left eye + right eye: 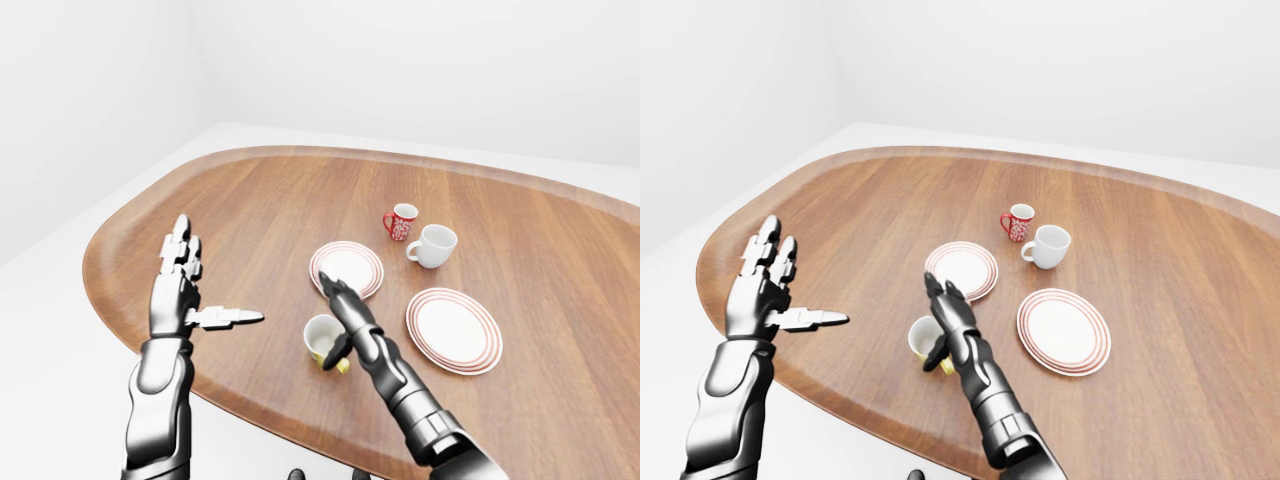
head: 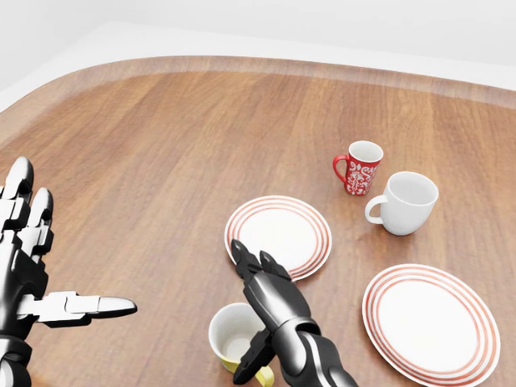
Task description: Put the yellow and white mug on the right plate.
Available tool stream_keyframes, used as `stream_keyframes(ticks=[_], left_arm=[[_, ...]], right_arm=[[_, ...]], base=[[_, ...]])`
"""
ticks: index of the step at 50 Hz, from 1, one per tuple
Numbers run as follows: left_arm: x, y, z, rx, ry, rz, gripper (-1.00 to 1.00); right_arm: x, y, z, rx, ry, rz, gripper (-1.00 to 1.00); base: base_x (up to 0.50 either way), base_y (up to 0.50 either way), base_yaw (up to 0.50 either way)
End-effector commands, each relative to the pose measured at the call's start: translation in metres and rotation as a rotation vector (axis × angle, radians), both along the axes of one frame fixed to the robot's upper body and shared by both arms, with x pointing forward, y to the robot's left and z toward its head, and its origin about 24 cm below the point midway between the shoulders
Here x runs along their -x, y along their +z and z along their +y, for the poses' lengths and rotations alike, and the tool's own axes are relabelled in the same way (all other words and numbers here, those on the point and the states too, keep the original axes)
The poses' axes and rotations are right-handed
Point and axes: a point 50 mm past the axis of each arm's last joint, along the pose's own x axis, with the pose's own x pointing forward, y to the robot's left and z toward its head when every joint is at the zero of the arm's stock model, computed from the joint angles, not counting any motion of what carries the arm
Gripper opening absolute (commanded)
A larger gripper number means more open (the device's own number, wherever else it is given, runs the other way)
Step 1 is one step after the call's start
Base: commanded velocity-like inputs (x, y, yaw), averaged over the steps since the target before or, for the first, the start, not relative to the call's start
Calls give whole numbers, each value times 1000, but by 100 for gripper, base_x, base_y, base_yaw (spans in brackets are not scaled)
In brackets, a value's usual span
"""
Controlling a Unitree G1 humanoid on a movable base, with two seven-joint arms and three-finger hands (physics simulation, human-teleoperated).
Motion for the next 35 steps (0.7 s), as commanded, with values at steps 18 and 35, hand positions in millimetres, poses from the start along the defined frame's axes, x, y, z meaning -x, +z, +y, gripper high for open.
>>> stream_keyframes(ticks=[18, 35], left_arm=[[-1, 0, -1, 0, -2, 2, 100], [0, 1, -1, -1, -3, -2, 100]], right_arm=[[1, -13, -1, 22, -7, 34, 100], [3, -16, -1, 21, -7, 47, 100]], base=[[0, 0, 0], [0, 0, 0]])
